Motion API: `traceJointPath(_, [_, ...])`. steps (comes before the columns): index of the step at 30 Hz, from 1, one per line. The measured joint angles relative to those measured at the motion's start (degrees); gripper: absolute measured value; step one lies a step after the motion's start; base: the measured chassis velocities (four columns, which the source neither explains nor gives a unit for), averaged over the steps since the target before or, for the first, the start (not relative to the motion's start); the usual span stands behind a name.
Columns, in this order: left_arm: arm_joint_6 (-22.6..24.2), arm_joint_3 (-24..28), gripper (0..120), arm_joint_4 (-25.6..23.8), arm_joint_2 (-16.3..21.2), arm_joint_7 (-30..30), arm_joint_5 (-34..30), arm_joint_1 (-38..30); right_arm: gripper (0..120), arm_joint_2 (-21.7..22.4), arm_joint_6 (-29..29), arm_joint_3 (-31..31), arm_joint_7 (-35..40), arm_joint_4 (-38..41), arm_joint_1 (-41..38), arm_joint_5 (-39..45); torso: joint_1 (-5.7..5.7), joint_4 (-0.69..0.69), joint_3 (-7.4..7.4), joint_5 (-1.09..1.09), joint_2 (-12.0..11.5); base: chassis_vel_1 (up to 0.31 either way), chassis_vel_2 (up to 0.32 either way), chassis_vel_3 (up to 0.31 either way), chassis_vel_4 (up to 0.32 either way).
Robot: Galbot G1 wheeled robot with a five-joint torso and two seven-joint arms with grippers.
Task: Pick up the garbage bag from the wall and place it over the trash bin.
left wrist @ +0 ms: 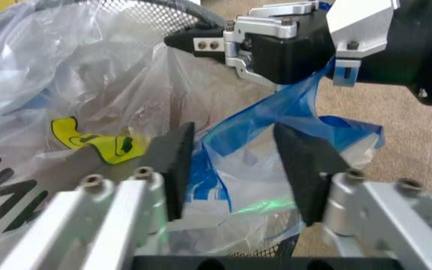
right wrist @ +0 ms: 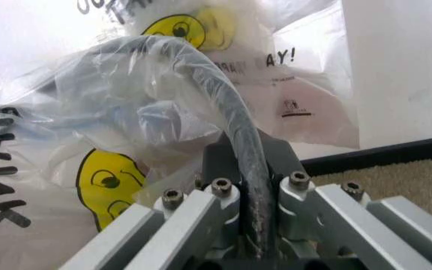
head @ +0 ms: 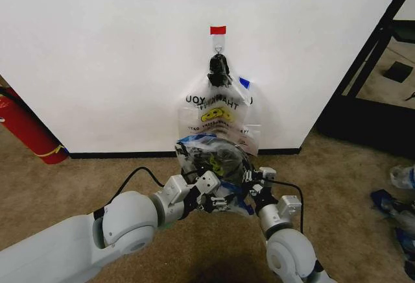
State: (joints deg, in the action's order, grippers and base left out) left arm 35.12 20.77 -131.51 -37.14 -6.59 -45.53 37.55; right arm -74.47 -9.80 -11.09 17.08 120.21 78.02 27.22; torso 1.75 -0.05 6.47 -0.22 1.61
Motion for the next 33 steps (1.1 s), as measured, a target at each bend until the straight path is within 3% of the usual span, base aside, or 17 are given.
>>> traceJointPath(12, [-1.18,-1.09,0,-1.01,0.57,-0.36,0.81,1.57,1,-0.56,-0.43,0.04,0.76,-0.25,-0.17,0.38,0.0,0.0,0.0,0.0,0.0,0.0,0.0,0.0,0.0])
traceJointPath(20, [-2.12,-4.69,0,-2.82,2.31,-0.65,1.11,5.54,1,-1.55,-0.96,-0.08,2.53,-0.49,-0.74,2.52,0.0,0.0,0.0,-0.01,0.0,0.0,0.0,0.0,0.0])
traceJointPath(33, [-5.2,-13.78,0,-5.8,3.08,0.07,5.3,19.93,1,-2.36,-4.0,-2.02,7.67,0.42,-2.62,12.44,0.0,0.0,0.0,0.0,0.0,0.0,0.0,0.0,0.0])
